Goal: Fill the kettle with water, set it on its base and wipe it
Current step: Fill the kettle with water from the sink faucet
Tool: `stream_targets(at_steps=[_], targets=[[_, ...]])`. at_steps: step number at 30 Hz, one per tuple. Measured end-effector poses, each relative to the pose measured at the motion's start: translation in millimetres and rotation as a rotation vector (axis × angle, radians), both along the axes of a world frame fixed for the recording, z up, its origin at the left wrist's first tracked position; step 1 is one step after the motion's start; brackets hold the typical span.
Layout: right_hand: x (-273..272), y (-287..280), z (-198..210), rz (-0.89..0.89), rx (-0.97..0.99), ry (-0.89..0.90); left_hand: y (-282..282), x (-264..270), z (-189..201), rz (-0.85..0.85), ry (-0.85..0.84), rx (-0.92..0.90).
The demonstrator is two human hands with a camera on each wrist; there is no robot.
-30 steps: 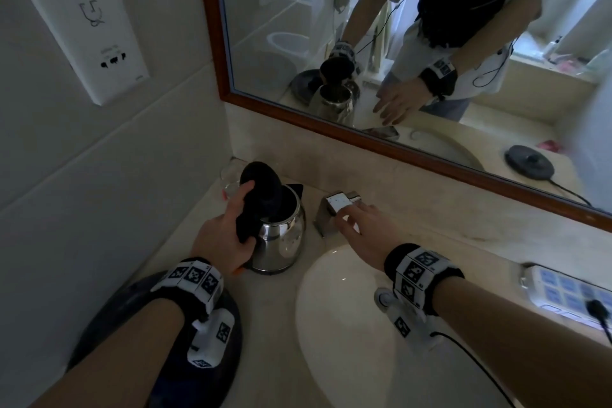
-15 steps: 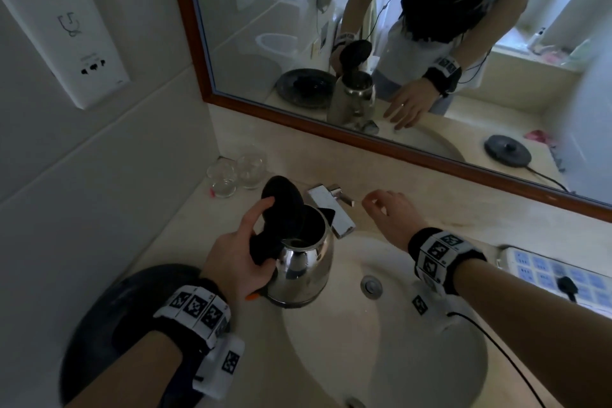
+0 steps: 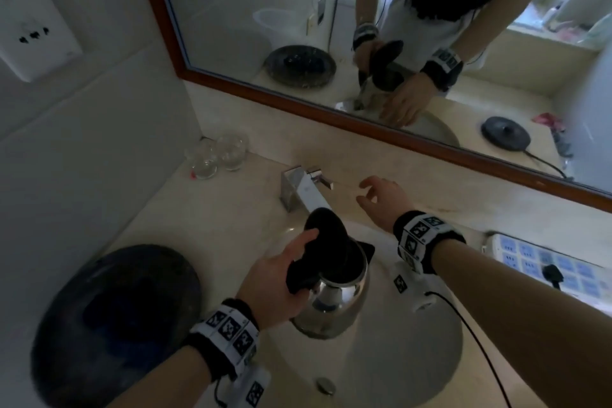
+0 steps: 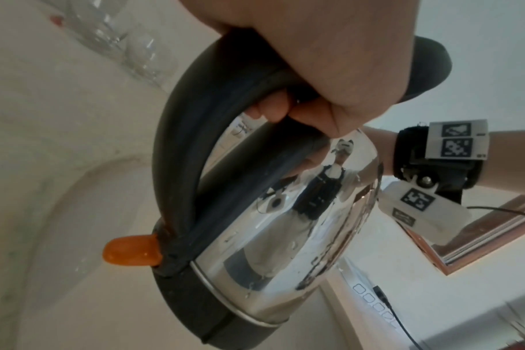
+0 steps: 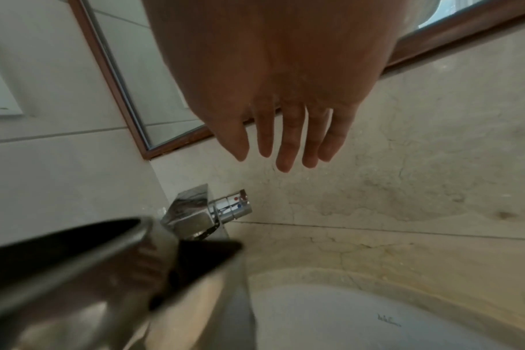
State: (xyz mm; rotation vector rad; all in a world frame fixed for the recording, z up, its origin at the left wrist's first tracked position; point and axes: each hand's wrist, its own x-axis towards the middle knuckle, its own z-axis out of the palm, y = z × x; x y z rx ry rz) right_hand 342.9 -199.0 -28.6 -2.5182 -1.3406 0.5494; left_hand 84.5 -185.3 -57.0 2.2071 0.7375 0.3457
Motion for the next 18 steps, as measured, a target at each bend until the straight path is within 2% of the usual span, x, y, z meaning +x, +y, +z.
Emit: stream_targets(at_steps=[6,11,13,18], targets=[[6.3,30.1,-27.5,0.03,-0.101,0.102,-1.1,18.0,-31.9,0.06,-0.007,-0.044],[2.0,62.7,-39.7,0.176,-0.153,0.149,10.2,21.4,-51.1,0.139,-0.007,-0.12],[-1.3,74.5,-43.6,0.239,-0.153,0.122,17.5,20.5,-57.8,0.163,-0.01,-0.109],[-2.4,87.1,-49.3,0.305,-0.224,-0.081,32.1,24.4,-65.4,0.202,-0.019,-0.101]])
